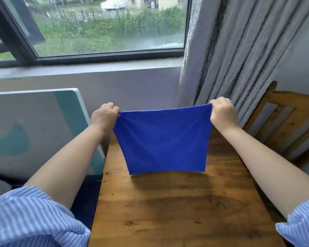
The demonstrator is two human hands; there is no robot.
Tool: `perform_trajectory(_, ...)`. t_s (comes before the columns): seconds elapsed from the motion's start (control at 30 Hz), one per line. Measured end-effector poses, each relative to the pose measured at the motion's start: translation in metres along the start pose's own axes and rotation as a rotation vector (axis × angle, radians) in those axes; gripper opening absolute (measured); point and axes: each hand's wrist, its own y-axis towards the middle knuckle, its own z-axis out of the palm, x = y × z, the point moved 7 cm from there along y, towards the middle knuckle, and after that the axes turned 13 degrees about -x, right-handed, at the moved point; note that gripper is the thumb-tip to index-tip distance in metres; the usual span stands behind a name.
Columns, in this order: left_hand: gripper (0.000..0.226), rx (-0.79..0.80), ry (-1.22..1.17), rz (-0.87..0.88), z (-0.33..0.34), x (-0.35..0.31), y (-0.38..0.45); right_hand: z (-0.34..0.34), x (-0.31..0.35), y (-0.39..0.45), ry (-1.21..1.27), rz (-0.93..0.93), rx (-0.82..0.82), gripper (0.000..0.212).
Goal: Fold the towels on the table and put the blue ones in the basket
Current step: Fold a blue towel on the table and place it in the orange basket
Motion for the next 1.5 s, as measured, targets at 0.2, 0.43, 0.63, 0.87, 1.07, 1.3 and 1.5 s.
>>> perform_trajectory(0.2,0.022,0.173,0.098,0.027,0.0,-0.025,-0.03,-0.011,-0.015,-0.022,-0.15,0.033,0.244,0.028)
perform_trajectory(0.43,0.018,0.12,0.11,0.061,-0.014,-0.031,-0.032,-0.037,-0.028,-0.013,-0.092,-0.012,0.108,0.027)
perform_trajectory(0.63,0.026,0.233,0.03,-0.098,-0.017,-0.031,-0.019,-0.026,-0.039,0.0,-0.05,0.093,0.238,0.029)
perform_trajectory(0.87,0.02,0.342,-0.185,-0.477,0.004,-0.018,-0.016,0.0,-0.036,0.0,0.175,0.39,0.31,0.029)
perform_trajectory(1.07,0.03,0.093,-0.338,-0.575,0.002,-0.002,0.013,0.022,-0.026,0.023,0.201,0.417,0.214,0.028)
perform_trajectory(1.3,0.03,-0.256,-0.496,-0.508,-0.021,0.014,0.019,0.02,-0.011,0.039,0.351,0.351,-0.054,0.025)
perform_trajectory(1.5,0.028,-0.095,-0.407,-0.413,0.022,0.017,-0.032,0.026,-0.011,-0.013,0.351,0.226,-0.032,0.019)
